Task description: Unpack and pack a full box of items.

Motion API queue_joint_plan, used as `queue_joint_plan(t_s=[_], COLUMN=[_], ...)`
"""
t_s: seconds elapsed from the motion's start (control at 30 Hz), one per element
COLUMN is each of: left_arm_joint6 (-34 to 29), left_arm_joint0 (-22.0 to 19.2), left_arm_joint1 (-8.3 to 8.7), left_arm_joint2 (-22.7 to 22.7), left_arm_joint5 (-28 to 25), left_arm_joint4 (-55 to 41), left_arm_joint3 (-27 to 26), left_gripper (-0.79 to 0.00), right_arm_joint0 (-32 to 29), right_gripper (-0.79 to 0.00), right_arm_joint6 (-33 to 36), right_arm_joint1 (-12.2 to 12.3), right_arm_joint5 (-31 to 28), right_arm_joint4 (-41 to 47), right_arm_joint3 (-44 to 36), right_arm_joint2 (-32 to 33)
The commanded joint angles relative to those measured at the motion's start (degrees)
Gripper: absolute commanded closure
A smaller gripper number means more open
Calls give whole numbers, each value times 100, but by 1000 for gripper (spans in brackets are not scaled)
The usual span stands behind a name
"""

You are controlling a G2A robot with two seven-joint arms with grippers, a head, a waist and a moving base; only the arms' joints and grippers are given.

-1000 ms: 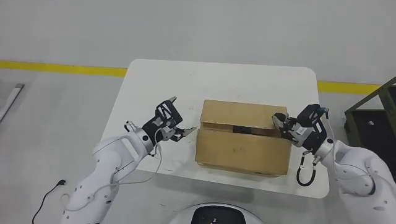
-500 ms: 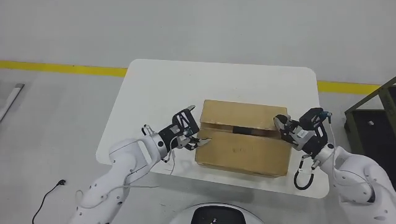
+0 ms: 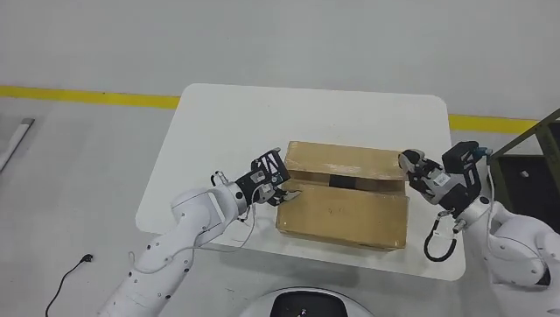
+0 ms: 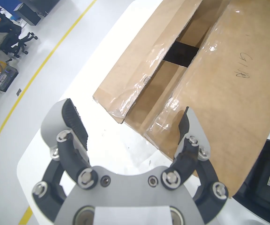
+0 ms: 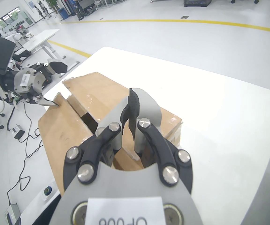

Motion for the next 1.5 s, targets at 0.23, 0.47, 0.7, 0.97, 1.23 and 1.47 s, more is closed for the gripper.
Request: queue_joint_plan(t_s=[0.23,0.47,0.7,0.97,1.23,1.47], left_arm_joint6=[-19,-36,-18,-32,-35,-75], left_arm_joint0=[-11,-22,-55,-70,-64,-40], left_arm_joint1=[-13,-19,-36,-51,-57,-55], left_arm_joint2=[-35,-49,-24,-39,-57,-132], left_arm_joint5=[95,98,101,144,114,137], left_arm_joint4=[49,112,145,151,165,158], left_arm_joint3=[85,82,96,157,141,89], left_gripper=[-785,-785,-785,-785,-785,-785], right_arm_joint0=[-563,-785,-768,-779,-398,-374], right_gripper=[0,0,0,0,0,0], right_arm_joint6=[-514,-948,-866,-1386,-1544,-1533], right_arm_joint1=[-59,-110,-124,-143,-196,-242], right_arm_joint5=[468,1001,1083,1068,1359,1609], right_arm_joint4=[-1129,-1684,-1693,-1342,-1971,-2263], right_arm_joint3=[-346,-289,-308,-845,-206,127], right_arm_joint2=[-629,-907,-947,-642,-1152,-1480])
